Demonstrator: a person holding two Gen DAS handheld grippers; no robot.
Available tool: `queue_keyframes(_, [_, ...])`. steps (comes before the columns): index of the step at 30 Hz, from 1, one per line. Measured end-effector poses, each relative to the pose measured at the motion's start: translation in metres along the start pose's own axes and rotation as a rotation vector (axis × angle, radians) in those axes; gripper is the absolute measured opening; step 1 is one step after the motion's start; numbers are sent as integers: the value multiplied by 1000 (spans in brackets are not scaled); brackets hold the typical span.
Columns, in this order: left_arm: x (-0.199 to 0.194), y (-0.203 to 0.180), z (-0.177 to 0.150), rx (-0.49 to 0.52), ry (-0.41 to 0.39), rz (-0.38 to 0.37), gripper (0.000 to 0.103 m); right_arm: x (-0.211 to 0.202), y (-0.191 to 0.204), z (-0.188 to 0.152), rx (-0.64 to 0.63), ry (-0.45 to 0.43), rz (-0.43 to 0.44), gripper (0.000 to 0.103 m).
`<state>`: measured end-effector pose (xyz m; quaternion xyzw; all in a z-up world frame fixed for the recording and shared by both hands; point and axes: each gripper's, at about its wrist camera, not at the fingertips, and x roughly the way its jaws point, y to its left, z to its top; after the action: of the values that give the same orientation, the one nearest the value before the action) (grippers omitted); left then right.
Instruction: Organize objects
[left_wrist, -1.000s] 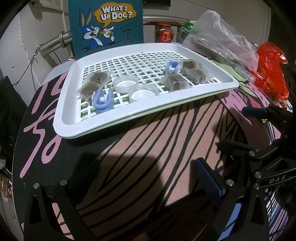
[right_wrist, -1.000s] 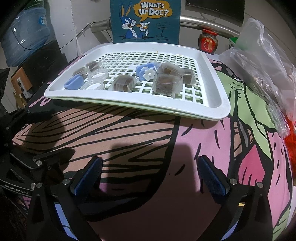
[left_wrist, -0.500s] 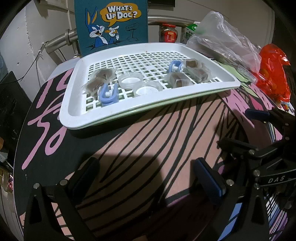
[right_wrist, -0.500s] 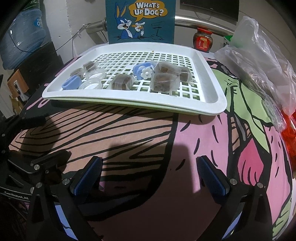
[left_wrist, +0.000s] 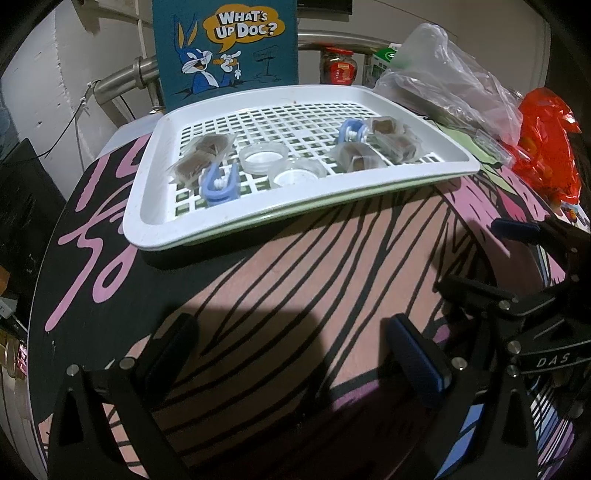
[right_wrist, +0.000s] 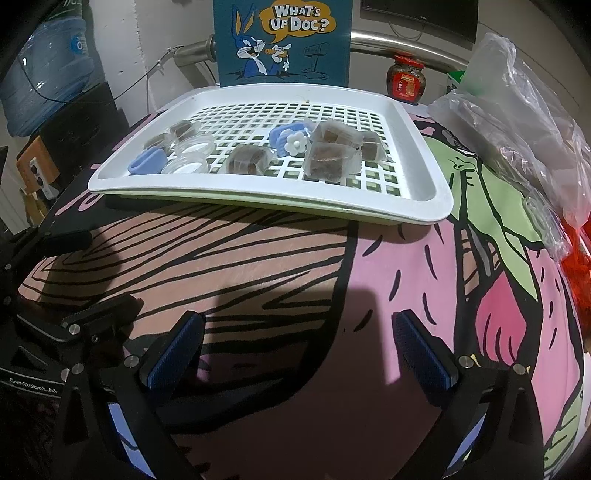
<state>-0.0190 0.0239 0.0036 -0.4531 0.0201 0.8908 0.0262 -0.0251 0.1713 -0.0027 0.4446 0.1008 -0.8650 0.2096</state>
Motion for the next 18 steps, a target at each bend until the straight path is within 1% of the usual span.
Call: queue_keyframes(18, [0,1,-1,0,0,0,103,0,1,-1,1,0,0,103])
